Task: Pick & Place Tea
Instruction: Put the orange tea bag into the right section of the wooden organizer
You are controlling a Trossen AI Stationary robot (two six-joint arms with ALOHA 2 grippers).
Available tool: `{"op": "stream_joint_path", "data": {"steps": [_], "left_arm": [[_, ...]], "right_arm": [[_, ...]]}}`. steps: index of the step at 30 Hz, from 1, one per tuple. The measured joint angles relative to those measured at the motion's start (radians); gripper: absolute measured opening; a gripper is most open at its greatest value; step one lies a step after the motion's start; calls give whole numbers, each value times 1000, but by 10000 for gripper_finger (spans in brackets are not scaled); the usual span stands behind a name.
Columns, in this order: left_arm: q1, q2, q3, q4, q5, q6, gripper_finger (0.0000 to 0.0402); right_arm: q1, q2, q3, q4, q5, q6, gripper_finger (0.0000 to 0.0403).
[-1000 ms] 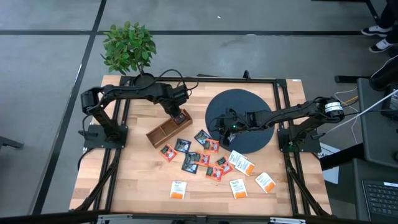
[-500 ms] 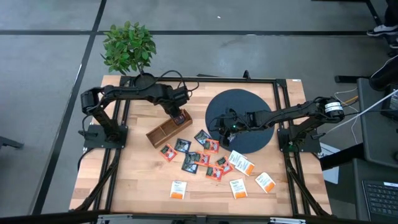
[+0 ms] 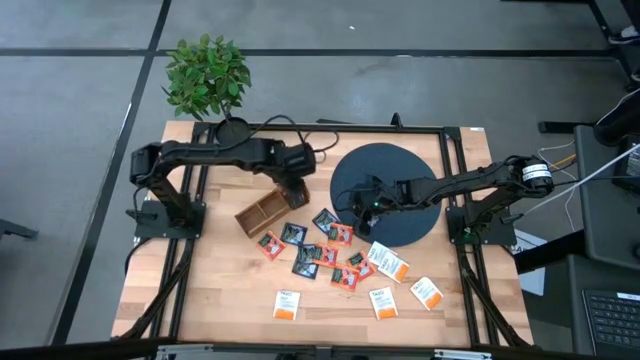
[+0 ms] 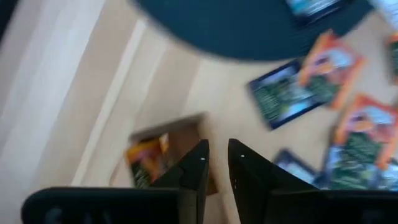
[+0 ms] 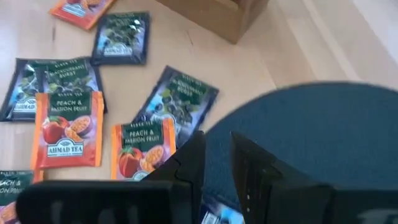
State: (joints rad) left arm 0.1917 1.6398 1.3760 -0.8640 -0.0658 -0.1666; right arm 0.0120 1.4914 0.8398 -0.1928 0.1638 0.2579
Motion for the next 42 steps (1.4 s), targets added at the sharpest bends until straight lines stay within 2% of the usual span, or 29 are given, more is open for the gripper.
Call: {"op": "stream_joint_path", "data": {"steps": [5, 10, 19, 22, 26, 31, 33, 37, 42], "left_arm": [[-97, -1, 73, 6, -36, 71, 59], [-178, -1, 80, 7, -73, 91, 59], [-256, -1, 79, 37, -73, -21, 55], [-274, -1, 45, 53, -74, -51, 55], [-267, -1, -21, 90, -72, -106, 56], [-228, 11, -118, 180, -17, -126, 50], [-210, 30, -139, 167, -28, -121, 47], [-175, 75, -143, 151, -77, -104, 41], [-135, 123, -143, 155, -54, -100, 38]], "right_arm": [[5, 0, 0, -64, -17, 90, 78], [33, 0, 0, -88, -44, 132, 78], [78, 0, 0, -75, -45, 157, 78], [87, 0, 0, -68, -45, 156, 78], [92, 0, 0, -43, -44, 155, 78], [92, 0, 0, -35, -44, 153, 78], [92, 0, 0, -35, -44, 152, 78], [92, 0, 0, -33, -41, 150, 78], [92, 0, 0, -30, -41, 149, 78]]}}
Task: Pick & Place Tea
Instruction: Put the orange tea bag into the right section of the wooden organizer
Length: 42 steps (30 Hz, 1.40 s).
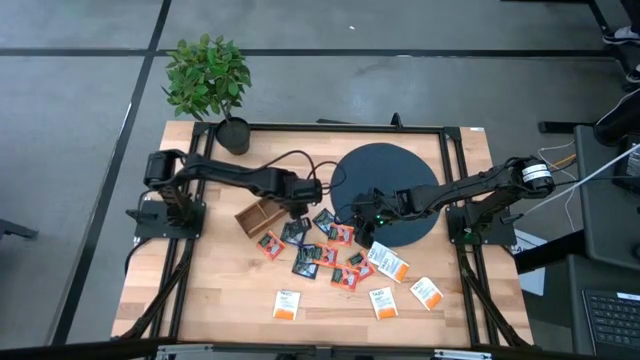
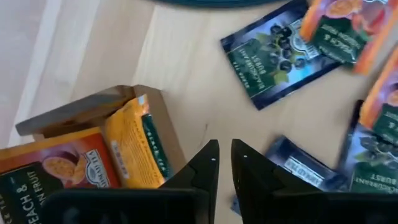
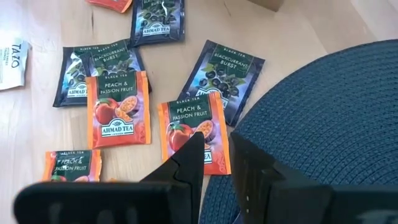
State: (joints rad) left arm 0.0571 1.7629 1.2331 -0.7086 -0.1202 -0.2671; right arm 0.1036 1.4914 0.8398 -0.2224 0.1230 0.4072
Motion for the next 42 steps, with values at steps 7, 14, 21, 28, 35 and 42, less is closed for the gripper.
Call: {"op": "stream_joint_path", "data": {"steps": [7, 14, 21, 28, 35, 42], "left_arm": [[30, 20, 0, -19, -14, 17, 41], [42, 20, 0, -57, -63, 19, 36], [43, 20, 0, -66, -72, 19, 40], [43, 20, 5, -85, -82, 19, 40], [43, 20, 61, -169, -189, 28, 40], [43, 20, 87, -223, -234, 43, 40]], "right_arm": [[0, 0, 0, 2, 15, -12, 78], [0, 0, 0, 3, 15, -20, 78], [0, 0, 0, 4, 17, -22, 78], [0, 0, 0, 6, 17, -22, 78], [0, 0, 0, 7, 17, -23, 78], [0, 0, 0, 9, 17, -23, 78]]}}
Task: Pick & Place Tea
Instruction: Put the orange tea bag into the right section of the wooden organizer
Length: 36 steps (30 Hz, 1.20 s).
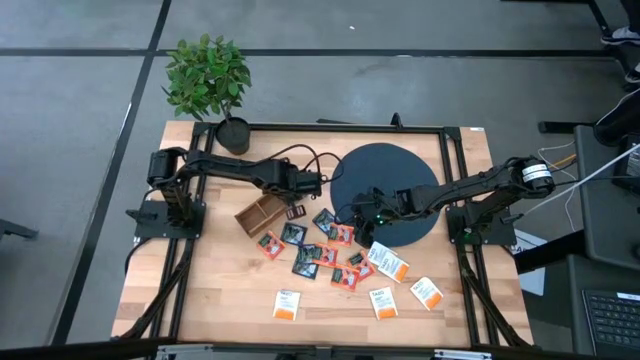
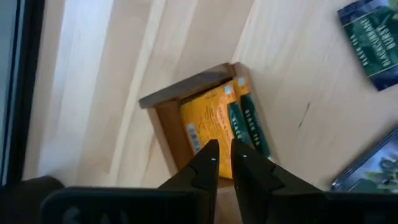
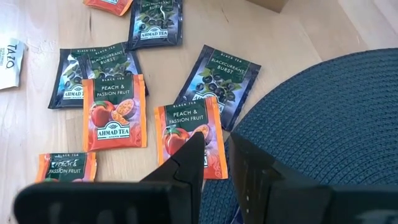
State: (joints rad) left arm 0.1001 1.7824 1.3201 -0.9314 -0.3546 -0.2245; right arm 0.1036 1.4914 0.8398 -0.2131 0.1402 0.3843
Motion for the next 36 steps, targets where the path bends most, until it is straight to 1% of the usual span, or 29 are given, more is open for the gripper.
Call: {"op": "stream_joint_path", "data": {"steps": [8, 12, 14, 18, 20, 25, 32, 36], "left_arm": [[-2, -17, 1, -12, -9, -8, 32], [-9, -40, 2, -8, 15, -27, 33], [-17, -54, 2, 7, 49, -33, 33], [-46, -68, 2, 59, 184, -34, 30], [-65, -72, 2, 94, 226, -34, 29], [-105, -72, 0, 81, 187, -62, 29], [-114, -71, -5, 73, 141, -102, 27], [-114, -71, -5, 68, 119, -104, 27]], "right_arm": [[0, 0, 0, 2, 0, 0, 78], [0, 0, 0, 5, 0, 0, 78], [0, 0, 0, 5, 0, 0, 78], [2, 0, 0, -4, -1, 2, 78], [8, 0, 0, -6, -1, 3, 78], [19, 0, 0, -5, -2, 9, 78], [28, 0, 0, 22, 0, 26, 78], [28, 0, 0, 33, 43, -1, 78]]}}
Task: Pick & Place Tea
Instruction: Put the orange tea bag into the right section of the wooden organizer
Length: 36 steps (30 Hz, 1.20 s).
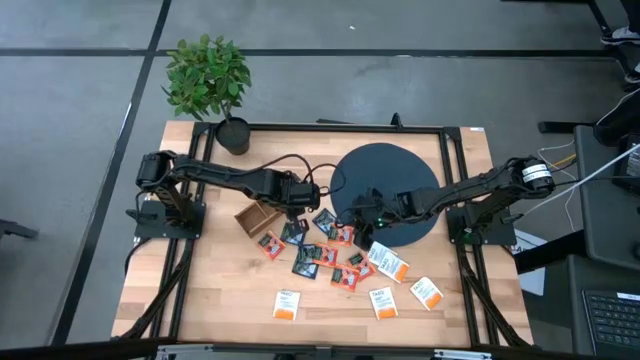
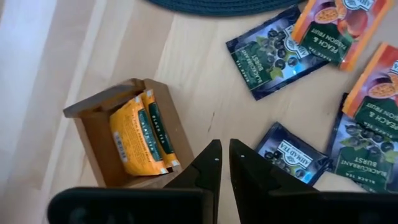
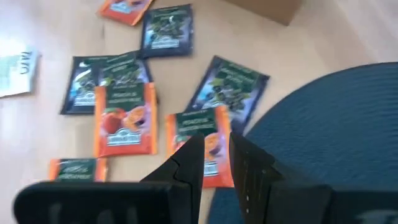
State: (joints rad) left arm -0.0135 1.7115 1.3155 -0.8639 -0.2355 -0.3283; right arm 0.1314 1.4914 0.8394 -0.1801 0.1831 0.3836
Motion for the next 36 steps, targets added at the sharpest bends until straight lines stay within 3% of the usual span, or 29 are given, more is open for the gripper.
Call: {"op": "stream_joint_path", "data": {"steps": [14, 18, 23, 29, 36], "left_arm": [[3, 71, -1, 32, -42, 22, 26], [-23, 29, 0, 108, 112, 24, 26], [-49, 37, 0, 137, 275, -82, 26], [-93, 81, -1, 175, 276, -196, 26], [-137, 149, 0, 267, 268, -305, 33]], "right_arm": [[-1, 0, 0, -13, 7, -25, 78], [3, 1, 0, -54, -79, -21, 78], [21, 1, 0, -58, -194, 29, 78], [81, 14, 0, -34, -194, 62, 78], [137, 136, 0, 82, -172, 53, 78]]}}
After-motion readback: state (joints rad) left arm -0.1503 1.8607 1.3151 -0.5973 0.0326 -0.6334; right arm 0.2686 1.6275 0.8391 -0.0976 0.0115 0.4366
